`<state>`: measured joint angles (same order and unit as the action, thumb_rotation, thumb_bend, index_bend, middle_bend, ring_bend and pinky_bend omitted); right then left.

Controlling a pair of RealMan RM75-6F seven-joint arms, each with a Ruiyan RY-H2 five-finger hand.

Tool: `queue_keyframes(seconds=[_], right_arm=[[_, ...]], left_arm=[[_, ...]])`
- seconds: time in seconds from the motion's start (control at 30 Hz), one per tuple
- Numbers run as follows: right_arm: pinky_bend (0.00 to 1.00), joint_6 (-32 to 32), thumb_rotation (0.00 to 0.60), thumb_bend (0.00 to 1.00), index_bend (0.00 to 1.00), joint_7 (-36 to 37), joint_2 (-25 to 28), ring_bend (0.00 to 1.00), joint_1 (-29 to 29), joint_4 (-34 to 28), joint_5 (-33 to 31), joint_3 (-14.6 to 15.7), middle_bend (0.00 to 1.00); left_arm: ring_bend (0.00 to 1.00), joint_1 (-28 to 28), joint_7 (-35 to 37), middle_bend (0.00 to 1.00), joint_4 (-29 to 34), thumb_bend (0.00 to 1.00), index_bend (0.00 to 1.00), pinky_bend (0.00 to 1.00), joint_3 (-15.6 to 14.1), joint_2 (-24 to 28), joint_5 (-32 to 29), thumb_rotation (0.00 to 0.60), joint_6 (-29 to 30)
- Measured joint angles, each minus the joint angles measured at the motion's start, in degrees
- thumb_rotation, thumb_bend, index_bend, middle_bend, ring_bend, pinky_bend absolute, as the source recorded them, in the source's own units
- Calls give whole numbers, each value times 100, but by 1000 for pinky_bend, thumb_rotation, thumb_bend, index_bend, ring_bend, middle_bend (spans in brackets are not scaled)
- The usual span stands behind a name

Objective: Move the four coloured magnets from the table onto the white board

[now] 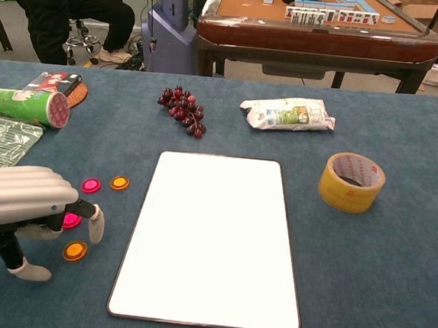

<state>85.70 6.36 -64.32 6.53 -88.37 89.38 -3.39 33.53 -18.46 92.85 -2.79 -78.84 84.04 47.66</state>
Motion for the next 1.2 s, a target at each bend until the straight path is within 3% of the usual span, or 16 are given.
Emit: queue_keyframes(seconds=[0.57,1.2], right_arm=[[443,-31,600,163,389,-19,-10,314,13,2,-4,1,334],[443,-44,600,163,388,-25,-10,314,14,0,-11,2,334]], left_arm=[[1000,52,-42,1000,-119,293,472,1000,-5,-106,-121,600,163],[1000,88,-249,1000,-94,297,501,1000,-78,-188,-259,600,191]])
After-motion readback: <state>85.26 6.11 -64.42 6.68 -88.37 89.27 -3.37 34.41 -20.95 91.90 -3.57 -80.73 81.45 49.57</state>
